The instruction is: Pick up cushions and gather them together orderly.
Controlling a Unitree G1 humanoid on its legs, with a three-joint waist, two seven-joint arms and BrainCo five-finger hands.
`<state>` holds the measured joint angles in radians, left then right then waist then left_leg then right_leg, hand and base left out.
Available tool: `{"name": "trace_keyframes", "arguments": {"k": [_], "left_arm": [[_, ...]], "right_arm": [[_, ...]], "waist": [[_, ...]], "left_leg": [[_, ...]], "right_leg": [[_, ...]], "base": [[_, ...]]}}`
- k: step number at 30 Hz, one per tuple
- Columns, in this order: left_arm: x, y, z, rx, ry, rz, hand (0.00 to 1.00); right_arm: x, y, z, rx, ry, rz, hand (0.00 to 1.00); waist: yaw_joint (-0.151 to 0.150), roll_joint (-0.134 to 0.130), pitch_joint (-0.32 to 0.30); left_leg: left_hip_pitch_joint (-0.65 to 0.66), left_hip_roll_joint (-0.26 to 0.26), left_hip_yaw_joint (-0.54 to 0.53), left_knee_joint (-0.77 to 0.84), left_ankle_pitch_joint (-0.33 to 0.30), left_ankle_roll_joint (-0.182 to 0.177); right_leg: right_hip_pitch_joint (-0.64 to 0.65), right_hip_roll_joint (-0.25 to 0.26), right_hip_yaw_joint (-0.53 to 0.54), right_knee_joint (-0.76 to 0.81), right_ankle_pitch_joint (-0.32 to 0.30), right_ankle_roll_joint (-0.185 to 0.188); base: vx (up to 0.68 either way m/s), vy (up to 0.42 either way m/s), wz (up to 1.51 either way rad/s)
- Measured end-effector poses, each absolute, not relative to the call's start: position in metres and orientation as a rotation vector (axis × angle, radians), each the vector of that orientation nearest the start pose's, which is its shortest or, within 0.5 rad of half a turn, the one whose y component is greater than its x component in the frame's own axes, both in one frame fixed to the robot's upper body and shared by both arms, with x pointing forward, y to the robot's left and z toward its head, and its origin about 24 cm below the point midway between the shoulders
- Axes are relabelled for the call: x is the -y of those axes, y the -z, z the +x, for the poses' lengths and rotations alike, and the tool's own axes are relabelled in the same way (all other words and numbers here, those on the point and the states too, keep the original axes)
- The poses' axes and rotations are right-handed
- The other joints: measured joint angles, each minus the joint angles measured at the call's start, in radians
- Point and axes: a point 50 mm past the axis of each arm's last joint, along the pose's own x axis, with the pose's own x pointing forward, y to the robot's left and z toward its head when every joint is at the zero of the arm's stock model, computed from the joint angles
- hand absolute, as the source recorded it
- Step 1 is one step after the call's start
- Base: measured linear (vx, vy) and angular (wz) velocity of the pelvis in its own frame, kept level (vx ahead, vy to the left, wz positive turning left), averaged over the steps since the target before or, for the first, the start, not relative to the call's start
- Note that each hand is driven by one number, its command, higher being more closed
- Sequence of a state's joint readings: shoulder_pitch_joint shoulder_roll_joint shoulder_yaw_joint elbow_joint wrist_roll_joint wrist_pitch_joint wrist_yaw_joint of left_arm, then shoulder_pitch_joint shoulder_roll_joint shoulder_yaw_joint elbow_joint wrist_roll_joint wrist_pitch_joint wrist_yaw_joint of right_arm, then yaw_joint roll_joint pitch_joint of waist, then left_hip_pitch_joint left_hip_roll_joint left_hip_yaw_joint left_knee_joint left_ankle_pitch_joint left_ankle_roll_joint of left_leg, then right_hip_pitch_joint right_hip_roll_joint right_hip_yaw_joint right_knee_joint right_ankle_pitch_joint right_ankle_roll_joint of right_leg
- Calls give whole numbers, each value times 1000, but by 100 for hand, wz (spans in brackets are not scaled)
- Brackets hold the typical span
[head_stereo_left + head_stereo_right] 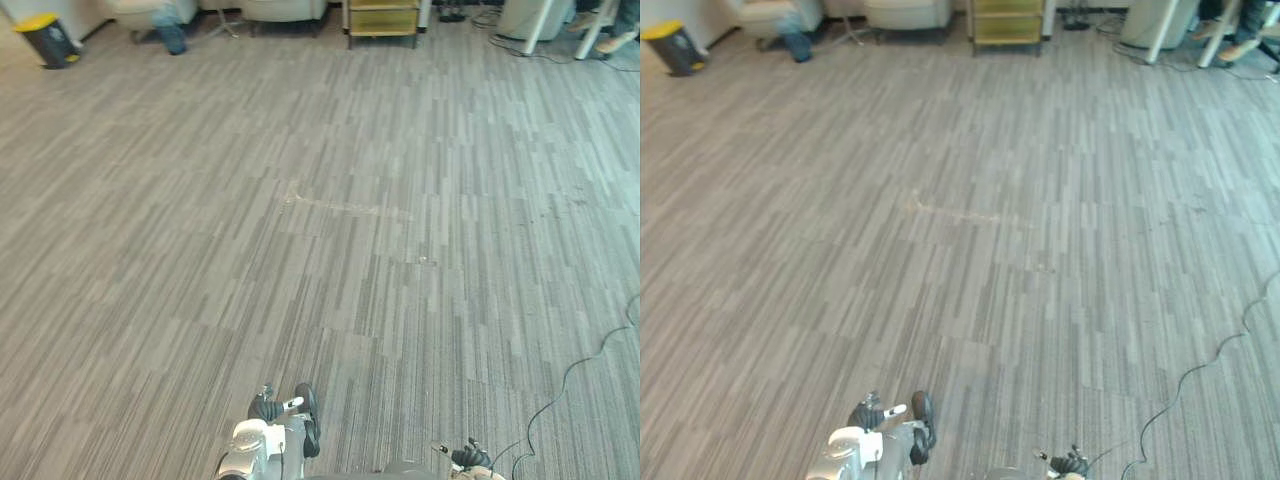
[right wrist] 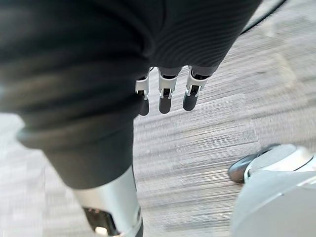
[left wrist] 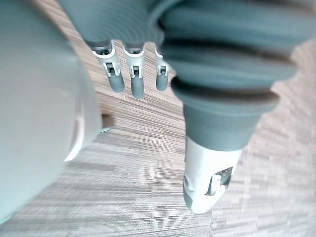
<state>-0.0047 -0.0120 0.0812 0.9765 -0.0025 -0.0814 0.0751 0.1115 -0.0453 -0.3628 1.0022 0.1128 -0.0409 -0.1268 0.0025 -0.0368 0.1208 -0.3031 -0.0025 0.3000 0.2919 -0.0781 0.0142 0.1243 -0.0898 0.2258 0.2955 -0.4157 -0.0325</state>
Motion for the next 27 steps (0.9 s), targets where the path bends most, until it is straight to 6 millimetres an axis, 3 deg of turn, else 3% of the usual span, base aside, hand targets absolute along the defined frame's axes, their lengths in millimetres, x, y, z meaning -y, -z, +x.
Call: {"name": "trace_keyframes", "arguments": {"k": [1, 3, 4, 5, 7, 9, 10, 12, 13, 14, 16, 18, 19, 20, 21, 23, 25, 27], "left_arm": [[-160, 144, 149, -897, -143, -14, 0], [-158, 146, 147, -916, -122, 1, 0], [-156, 147, 144, -931, -105, 12, 0], [-152, 148, 145, -935, -87, 20, 0], [-148, 149, 146, -948, -63, 33, 0], [-151, 146, 152, -930, -65, 43, 0], [-154, 145, 156, -919, -70, 48, 0], [-158, 142, 163, -899, -70, 64, 0], [-158, 141, 164, -897, -69, 64, 0], [-155, 143, 162, -908, -70, 53, 0], [-151, 146, 155, -933, -81, 20, 0], [-144, 146, 154, -930, -108, -34, 0], [-142, 145, 156, -915, -116, -55, 0], [-144, 143, 158, -900, -127, -63, 0], [-147, 140, 161, -871, -147, -71, 0], [-147, 139, 160, -861, -146, -72, 0], [-147, 137, 161, -848, -147, -71, 0], [-145, 135, 163, -835, -144, -75, 0]], "right_arm": [[221, 157, 82, -1043, 577, 179, 0], [215, 160, 78, -1059, 598, 224, 0], [211, 162, 77, -1068, 598, 239, 0], [215, 161, 79, -1057, 612, 249, 0], [225, 157, 87, -1028, 616, 230, 0], [226, 154, 98, -999, 603, 221, 0], [226, 153, 103, -985, 597, 225, 0], [225, 151, 113, -962, 587, 226, 0], [225, 151, 112, -966, 592, 223, 0], [230, 152, 105, -978, 605, 212, 0], [233, 150, 107, -965, 613, 215, 0], [234, 149, 107, -958, 618, 218, 0], [228, 150, 106, -955, 608, 228, 0], [226, 149, 108, -948, 600, 226, 0], [222, 147, 112, -928, 570, 212, 0], [222, 144, 117, -905, 563, 215, 0], [225, 142, 120, -887, 570, 216, 0], [225, 142, 121, -885, 573, 222, 0]], "waist": [[1, -11, -3], [-8, -17, -1], [-14, -13, 2], [-14, -2, 11], [-18, 41, 34], [-20, 64, 48], [-23, 64, 49], [-48, 60, 74], [-58, 52, 79], [-61, 62, 88], [-52, 71, 87], [-60, 80, 101], [-57, 82, 105], [-55, 77, 109], [-39, 55, 122], [-13, 35, 121], [-5, 41, 114], [2, 50, 109]], "left_leg": [[11, -9, 14, 10, -15, 2], [83, -28, 27, 27, -78, 33], [142, -34, 25, 12, -100, 34], [220, -38, 19, -34, -105, 34], [362, -18, 22, -141, -105, 33], [447, 0, 52, -206, -105, 33], [466, 9, 56, -224, -105, 33], [507, 28, 48, -248, -113, 18], [532, 29, 44, -256, -131, -12], [572, 39, 30, -247, -152, -47], [552, 57, 32, -160, -133, -79], [443, 119, 22, 176, -108, -92], [364, 179, 16, 402, -82, -88], [312, 228, 24, 566, -82, -87], [254, 267, 46, 706, -87, -84], [184, 276, 84, 721, -88, -85], [107, 256, 137, 602, -88, -83], [61, 192, 163, 351, -86, -84]], "right_leg": [[-20, -11, 5, 56, -3, 26], [-113, -14, 7, 354, 49, 188], [-164, -12, -3, 503, 63, 231], [-207, -4, -37, 585, 41, 193], [-271, 7, -153, 563, -2, 108], [-371, 8, -271, 452, -6, 67], [-428, 18, -302, 371, 21, 53], [-509, 31, -315, 190, 153, 42], [-528, 41, -286, 98, 266, 48], [-531, 60, -263, 134, 370, 10], [-545, 58, -251, 213, 302, -13], [-482, 62, -252, 223, 246, -35], [-423, 77, -254, 199, 234, -42], [-357, 91, -255, 168, 226, -54], [-260, 98, -241, 121, 188, -80], [-198, 98, -207, 99, 154, -93], [-132, 92, -190, 53, 135, -96], [-79, 86, -154, 14, 122, -75]], "base": [[792, 270, -62], [537, 203, -23], [543, 210, -18], [524, 195, -31], [469, 141, -31], [486, 68, -21], [529, -37, -5], [502, -102, 29], [529, -158, 36], [560, -176, 12], [532, -239, -16], [479, -268, -4], [443, -209, 0], [485, -220, -15], [354, -161, -24], [291, -94, -42], [281, -9, -39], [391, 62, -36]]}}
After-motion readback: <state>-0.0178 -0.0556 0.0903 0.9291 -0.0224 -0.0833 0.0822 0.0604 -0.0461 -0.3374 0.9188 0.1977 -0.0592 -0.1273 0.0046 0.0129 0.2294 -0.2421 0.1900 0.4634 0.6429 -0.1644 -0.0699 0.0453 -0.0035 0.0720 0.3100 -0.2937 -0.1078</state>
